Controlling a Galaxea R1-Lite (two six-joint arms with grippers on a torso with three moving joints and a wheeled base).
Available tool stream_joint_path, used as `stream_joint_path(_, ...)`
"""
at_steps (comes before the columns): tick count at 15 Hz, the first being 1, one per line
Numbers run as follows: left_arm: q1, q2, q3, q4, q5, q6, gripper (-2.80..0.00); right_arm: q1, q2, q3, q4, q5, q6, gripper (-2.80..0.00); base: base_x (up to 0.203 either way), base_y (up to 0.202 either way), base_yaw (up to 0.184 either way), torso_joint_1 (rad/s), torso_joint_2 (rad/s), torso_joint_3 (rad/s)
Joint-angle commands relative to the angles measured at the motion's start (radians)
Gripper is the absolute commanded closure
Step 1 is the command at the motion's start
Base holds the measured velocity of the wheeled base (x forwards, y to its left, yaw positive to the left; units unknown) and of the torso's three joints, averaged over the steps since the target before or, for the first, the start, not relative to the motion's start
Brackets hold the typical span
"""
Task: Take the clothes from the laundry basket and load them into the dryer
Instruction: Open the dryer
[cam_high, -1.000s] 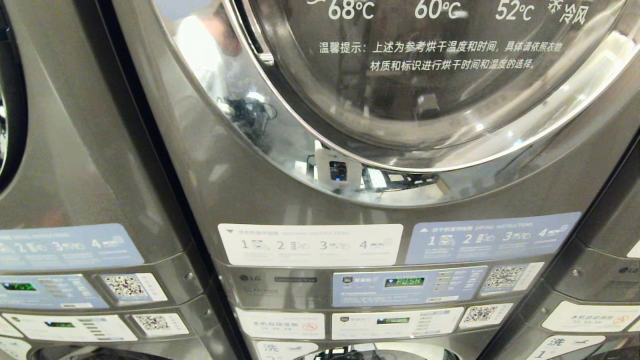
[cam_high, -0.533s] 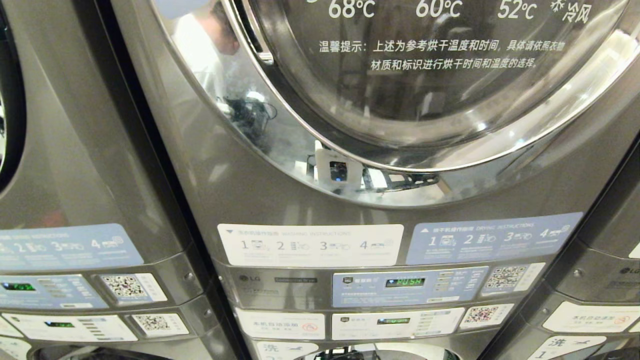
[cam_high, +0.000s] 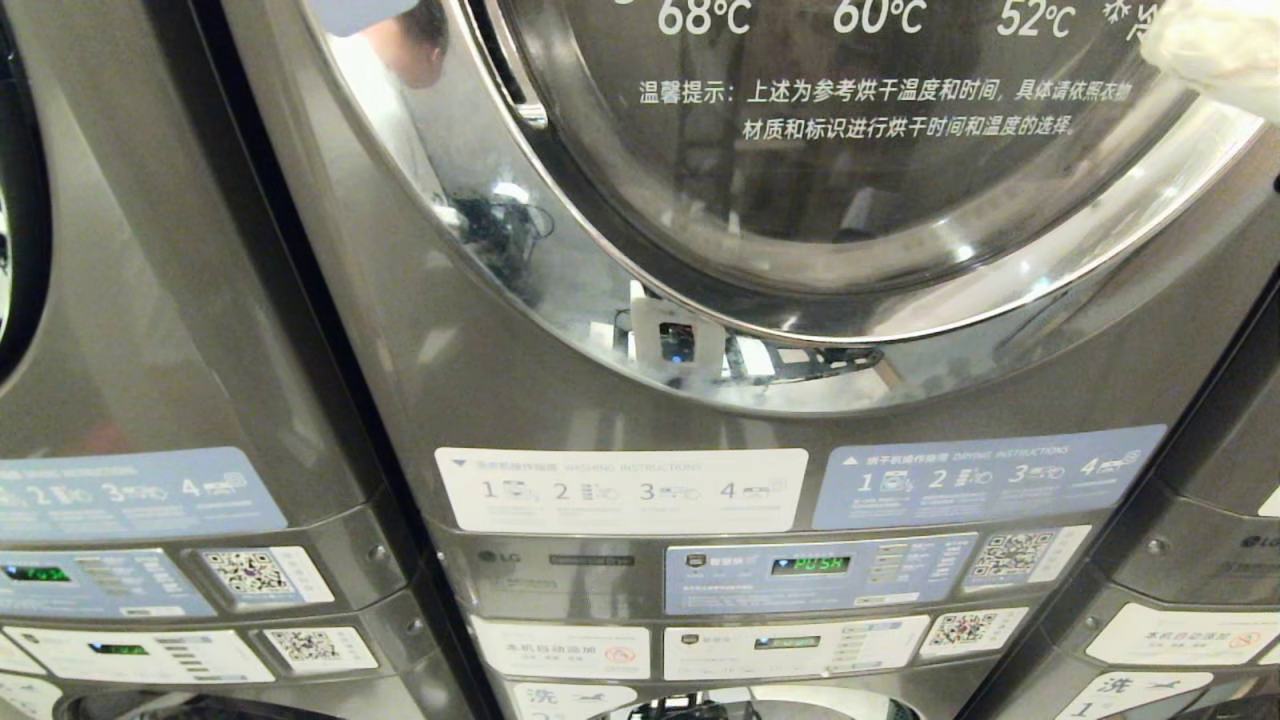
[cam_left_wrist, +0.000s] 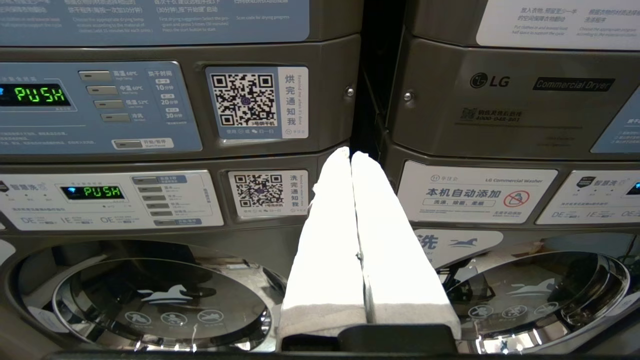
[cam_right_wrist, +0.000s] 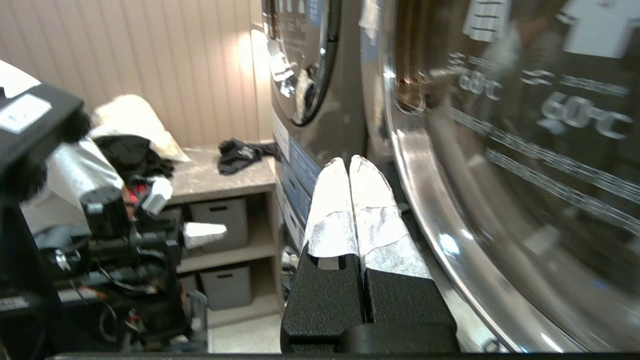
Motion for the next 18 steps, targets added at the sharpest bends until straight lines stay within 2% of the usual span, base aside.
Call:
stream_joint_path(1,0.0,0.0,0.0,0.0,0.0,0.0,0.0,0.12,0.05,-0.012,-0.018,-0.123,-0.011,0.0,0.0,0.0,0.0,0.0,0.0,0.0)
stream_joint_path(3,0.0,0.0,0.0,0.0,0.0,0.0,0.0,0.197,0.133,-0.043,-0.061,-0.259,-0.032,0.0,0.0,0.0,0.0,0.0,0.0,0.0)
stream_joint_path(5,0.0,0.0,0.0,0.0,0.0,0.0,0.0,0.257,0.203,-0.097,-0.091,-0.352,-0.037,0.0,0.0,0.0,0.0,0.0,0.0,0.0)
stream_joint_path(9,0.0,0.0,0.0,0.0,0.0,0.0,0.0,0.287,0.356,-0.244,-0.097,-0.494,-0.035,0.0,0.0,0.0,0.0,0.0,0.0,0.0)
stream_joint_path(12,0.0,0.0,0.0,0.0,0.0,0.0,0.0,0.294,0.444,-0.349,-0.089,-0.519,-0.036,0.0,0.0,0.0,0.0,0.0,0.0,0.0)
stream_joint_path(18,0.0,0.0,0.0,0.0,0.0,0.0,0.0,0.324,0.566,-0.522,-0.07,-0.519,-0.04,0.0,0.0,0.0,0.0,0.0,0.0,0.0)
